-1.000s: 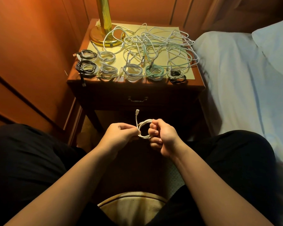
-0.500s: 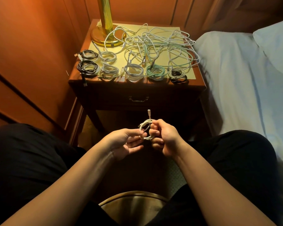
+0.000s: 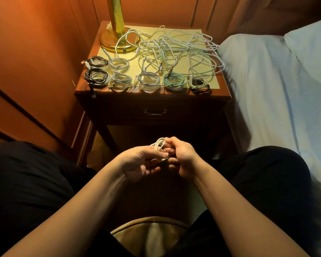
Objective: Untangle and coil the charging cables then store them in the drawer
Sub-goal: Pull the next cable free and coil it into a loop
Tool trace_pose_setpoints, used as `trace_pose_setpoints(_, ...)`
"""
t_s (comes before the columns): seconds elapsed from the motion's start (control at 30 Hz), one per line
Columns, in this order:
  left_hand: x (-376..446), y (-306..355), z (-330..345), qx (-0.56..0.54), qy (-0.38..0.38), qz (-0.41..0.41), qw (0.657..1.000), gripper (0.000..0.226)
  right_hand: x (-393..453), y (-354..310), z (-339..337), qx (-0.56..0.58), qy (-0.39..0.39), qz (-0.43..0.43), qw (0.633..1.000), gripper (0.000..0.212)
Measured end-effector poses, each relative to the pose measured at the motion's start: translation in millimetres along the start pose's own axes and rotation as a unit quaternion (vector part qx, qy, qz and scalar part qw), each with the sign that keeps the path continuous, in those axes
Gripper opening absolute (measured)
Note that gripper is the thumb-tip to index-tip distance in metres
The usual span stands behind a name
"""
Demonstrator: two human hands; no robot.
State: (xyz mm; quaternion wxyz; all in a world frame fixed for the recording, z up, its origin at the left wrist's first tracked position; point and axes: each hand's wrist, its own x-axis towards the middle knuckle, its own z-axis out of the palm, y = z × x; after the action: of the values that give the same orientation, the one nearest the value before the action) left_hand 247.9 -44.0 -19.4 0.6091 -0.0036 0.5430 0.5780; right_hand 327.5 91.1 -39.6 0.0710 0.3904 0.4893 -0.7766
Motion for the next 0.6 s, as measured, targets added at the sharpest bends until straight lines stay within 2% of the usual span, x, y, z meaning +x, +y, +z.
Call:
trace_pose_setpoints(0.17, -1.3, -1.5, -0.4, -0.006, -0.037, 0.057, 0.998, 0.026, -0.8, -5.7, -1.5, 0.104, -0.029, 0.044, 0.993, 0.043)
trace_pose_setpoints(0.27, -1.9, -1.1, -0.8, 0.006, -0.028, 0.093, 0.995, 0.027, -4.4, -9.4, -4.5, 0.107, -0.018, 0.027, 0.994, 0.044)
trace_pose_setpoints(0.43, -3.4, -6.9, 6.0, 0.078, 0.053, 0.165, 0.982, 0.024, -7.5, -6.3, -3.7, 0.053, 0.017, -0.015, 0.998, 0.045)
trace_pose_setpoints(0.53, -6.2, -9.5, 10.8, 0.091, 0.055, 0.191, 0.976, 0.019, -9.9, -6.3, -0.9, 0.042, 0.022, -0.020, 0.999, 0.045)
trace_pose_setpoints(0.6, -6.4, -9.9, 11.4, 0.113, 0.092, 0.210, 0.967, 0.019, -10.6, -5.8, 0.7, 0.037, 0.015, -0.016, 0.999, 0.045)
